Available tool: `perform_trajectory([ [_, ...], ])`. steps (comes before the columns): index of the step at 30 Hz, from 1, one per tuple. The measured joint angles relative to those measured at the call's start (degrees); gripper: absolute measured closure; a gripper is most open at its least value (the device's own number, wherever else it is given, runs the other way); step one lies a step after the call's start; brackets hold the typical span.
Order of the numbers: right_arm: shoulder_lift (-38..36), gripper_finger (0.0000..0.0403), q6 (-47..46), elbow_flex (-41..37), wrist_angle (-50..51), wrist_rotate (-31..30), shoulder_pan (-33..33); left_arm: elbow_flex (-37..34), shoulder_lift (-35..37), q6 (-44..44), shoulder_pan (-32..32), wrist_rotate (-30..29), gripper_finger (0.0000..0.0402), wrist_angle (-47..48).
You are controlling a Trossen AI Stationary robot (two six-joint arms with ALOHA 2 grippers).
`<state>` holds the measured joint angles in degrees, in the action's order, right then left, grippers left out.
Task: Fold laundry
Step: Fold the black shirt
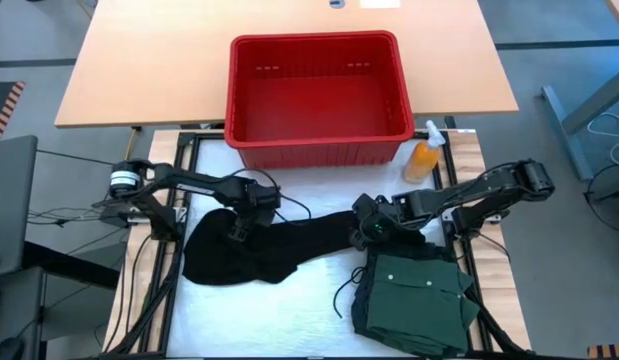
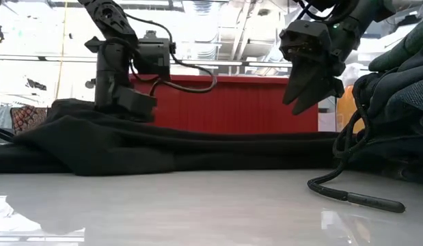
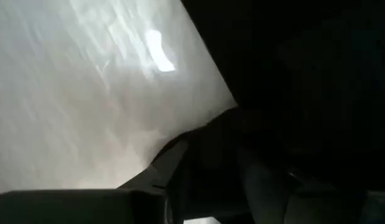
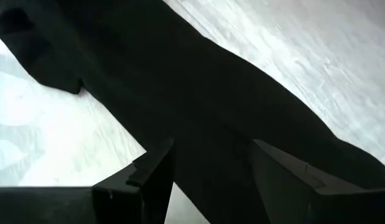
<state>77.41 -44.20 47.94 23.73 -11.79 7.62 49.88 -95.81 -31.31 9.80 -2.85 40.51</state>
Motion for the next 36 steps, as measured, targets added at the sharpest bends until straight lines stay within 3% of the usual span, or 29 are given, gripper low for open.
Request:
perform_trajectory([
  [3,0.0,0.0171,-1.0,0.0,0.0,0.0,0.0,0.9,-1.8,0.1,-0.4,-1.8,0.0302,1.1],
  [6,0.0,0.0171,-1.4,0.0,0.1,0.0,0.0,1.9,-1.8,2.1,-0.9,-4.1,0.0369,1.2],
  [8,0.0,0.0171,-1.4,0.0,0.1,0.0,0.0,3.3,-0.8,5.2,-0.8,-6.3,0.0390,2.0],
  [13,0.0,0.0171,-1.2,0.0,0.3,0.0,-0.3,8.3,4.2,9.3,-0.6,-11.9,0.0398,7.4],
  [19,0.0,0.0171,-0.4,0.0,0.3,-0.1,-0.3,13.3,13.3,17.8,-3.1,-11.6,0.0400,18.2],
  [24,0.0,0.0171,-0.2,0.0,0.3,-0.1,-0.7,15.1,21.6,31.0,-8.8,-10.5,0.0401,28.0],
  [31,0.0,0.0171,0.7,0.0,0.4,-0.1,-1.8,15.4,29.4,55.6,-20.0,1.3,0.0401,38.9],
  [36,0.0,0.0171,1.2,0.0,2.6,-0.1,-1.8,15.4,30.6,73.0,-30.4,15.3,0.0401,40.9],
])
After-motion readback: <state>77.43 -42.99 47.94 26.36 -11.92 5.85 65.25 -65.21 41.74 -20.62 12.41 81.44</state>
